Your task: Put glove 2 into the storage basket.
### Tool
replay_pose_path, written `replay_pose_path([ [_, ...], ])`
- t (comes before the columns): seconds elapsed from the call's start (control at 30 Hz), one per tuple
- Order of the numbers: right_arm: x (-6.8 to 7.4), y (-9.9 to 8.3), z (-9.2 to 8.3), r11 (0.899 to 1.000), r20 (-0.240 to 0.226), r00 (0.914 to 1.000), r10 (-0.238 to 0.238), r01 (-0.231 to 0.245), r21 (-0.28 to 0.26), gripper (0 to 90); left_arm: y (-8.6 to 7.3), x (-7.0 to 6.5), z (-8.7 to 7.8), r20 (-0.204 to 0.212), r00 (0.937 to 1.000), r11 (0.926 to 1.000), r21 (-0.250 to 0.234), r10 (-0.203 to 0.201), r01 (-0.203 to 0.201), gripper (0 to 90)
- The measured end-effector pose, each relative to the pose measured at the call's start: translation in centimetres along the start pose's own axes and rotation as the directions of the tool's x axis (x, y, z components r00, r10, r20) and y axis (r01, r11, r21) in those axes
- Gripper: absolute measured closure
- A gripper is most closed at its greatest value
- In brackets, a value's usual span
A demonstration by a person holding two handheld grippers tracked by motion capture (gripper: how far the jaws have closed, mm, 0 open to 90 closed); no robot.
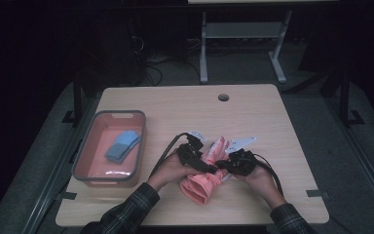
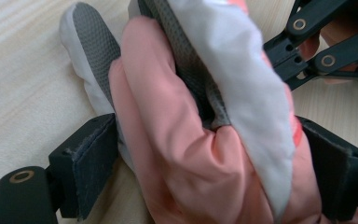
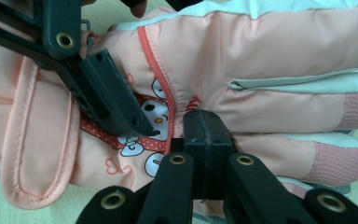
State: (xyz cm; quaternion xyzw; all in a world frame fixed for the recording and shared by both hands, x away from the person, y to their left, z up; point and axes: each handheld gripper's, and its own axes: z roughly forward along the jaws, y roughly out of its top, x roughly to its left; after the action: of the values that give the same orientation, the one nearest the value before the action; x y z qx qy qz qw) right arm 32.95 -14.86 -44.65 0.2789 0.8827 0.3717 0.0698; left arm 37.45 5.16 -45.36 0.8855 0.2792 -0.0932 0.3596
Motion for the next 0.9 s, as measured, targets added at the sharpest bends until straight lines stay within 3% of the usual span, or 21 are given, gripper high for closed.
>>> replay_pose_path([
  [0.23,0.15,-0.19,0.0,1.0,-0.004,1.0,-0.001,0.001,-0.003,90.0,-0.44,0.35,0.47,0.034,0.998,0.9986,0.005,-0.053,0.053,12.3],
  [0.5,0.08,-0.26,0.05,1.0,-0.009,0.9999,-0.006,0.006,-0.013,90.0,-0.39,0.38,0.56,0.073,0.9946,0.9972,0.011,-0.074,0.074,12.8],
  [0.67,-0.04,-0.27,0.16,1.0,-0.023,0.9997,0.004,-0.004,-0.008,90.0,-0.43,0.23,0.69,0.086,0.9942,0.9979,0.01,-0.065,0.065,19.5],
  [0.9,0.04,-0.08,0.47,1.0,-0.017,0.9998,0.0,0.0,-0.004,90.0,-0.51,0.29,0.54,0.069,0.9951,0.9975,0.011,-0.07,0.07,33.4],
])
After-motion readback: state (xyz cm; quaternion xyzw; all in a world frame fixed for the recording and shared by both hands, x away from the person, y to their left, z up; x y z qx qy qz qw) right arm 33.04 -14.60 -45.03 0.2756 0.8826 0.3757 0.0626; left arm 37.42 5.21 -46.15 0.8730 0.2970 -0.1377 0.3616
